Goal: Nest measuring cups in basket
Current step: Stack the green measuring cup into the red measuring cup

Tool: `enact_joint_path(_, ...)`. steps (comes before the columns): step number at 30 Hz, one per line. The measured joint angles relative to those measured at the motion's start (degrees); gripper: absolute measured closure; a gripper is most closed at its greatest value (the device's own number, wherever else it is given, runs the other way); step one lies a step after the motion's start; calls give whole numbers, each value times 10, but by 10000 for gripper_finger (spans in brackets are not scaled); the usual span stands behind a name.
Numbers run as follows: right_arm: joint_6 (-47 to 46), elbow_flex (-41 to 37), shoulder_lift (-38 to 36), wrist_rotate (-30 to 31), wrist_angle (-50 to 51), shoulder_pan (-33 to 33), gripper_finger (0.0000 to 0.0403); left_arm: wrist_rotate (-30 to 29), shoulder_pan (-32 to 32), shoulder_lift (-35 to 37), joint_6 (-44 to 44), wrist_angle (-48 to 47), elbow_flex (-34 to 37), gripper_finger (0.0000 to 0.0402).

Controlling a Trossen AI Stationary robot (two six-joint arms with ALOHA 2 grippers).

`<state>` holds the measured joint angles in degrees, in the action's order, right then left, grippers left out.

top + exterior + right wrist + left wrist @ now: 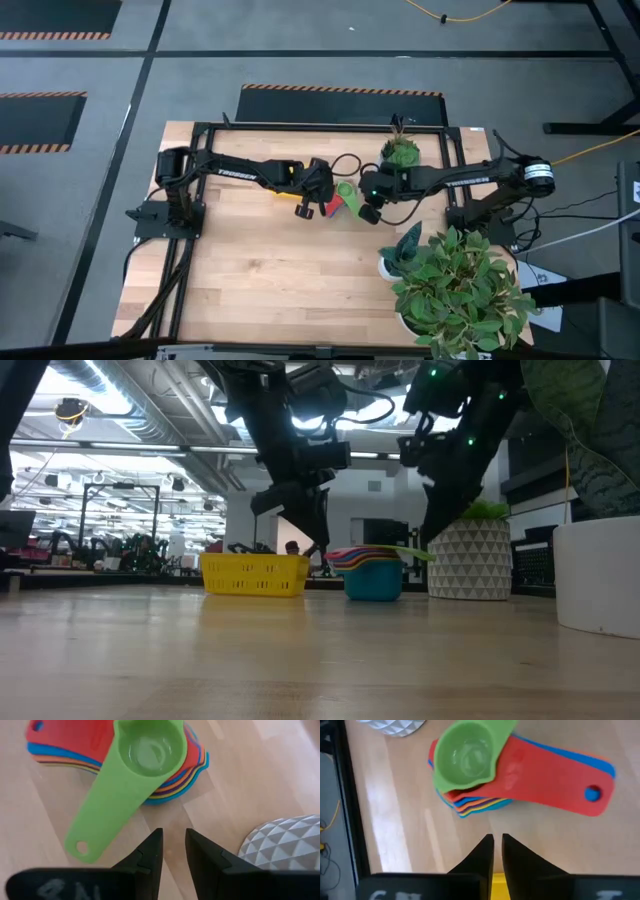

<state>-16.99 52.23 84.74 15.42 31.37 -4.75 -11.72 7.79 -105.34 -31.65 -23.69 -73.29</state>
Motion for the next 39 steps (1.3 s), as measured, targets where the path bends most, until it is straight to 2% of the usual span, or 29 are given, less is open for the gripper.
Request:
enact_joint_path(8, -9, 0, 51, -3, -3, 0, 315, 0, -11, -2, 0, 1, 0, 393)
enact_joint_path(14, -10, 0, 69, -70, -31, 1, 315, 6, -21, -25, 1, 1, 0, 399)
enact_joint_path(26, -9, 0, 125, -168, -185, 1, 315, 8, -54, -31, 1, 15, 1, 398)
enact_joint_path(39, -8, 0, 137, -182, -221, 1, 315, 3, -75, -31, 1, 34, 1, 397)
